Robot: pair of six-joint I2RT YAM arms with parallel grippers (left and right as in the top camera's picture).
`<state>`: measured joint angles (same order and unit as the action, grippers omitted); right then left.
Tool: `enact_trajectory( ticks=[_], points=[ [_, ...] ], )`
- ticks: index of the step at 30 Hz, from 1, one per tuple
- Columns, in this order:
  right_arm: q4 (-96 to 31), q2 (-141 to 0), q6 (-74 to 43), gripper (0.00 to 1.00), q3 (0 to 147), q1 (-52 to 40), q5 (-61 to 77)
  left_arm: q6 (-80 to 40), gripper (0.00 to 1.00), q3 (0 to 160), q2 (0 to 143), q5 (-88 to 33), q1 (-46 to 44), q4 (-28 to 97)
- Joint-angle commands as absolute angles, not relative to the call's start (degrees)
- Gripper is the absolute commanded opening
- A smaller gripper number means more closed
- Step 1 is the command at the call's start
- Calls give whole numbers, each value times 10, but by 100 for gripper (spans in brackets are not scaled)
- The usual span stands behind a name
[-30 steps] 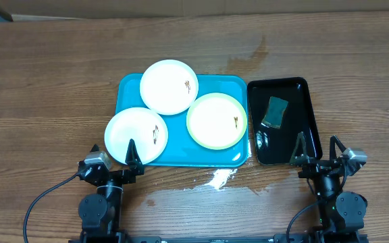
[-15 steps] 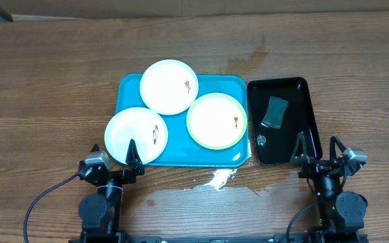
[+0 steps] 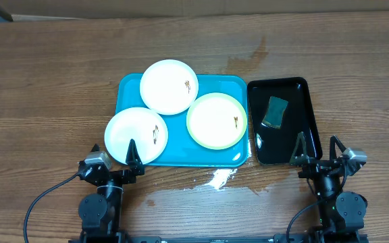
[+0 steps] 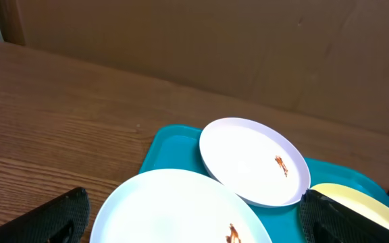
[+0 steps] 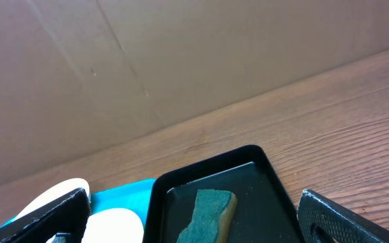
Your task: Clean dirty plates on tray and stack at the side
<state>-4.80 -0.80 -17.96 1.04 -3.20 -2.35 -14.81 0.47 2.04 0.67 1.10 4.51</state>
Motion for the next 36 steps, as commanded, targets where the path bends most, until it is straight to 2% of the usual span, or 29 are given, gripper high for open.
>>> enact_trajectory(
  ticks=[1, 36],
  points=[
    [-46, -4, -178, 100, 5, -34, -24, -148, 100, 4, 23, -2, 10, 45],
    [-44, -4, -161, 100, 5, -33, -44, -148, 100, 4, 23, -2, 10, 45]
  ],
)
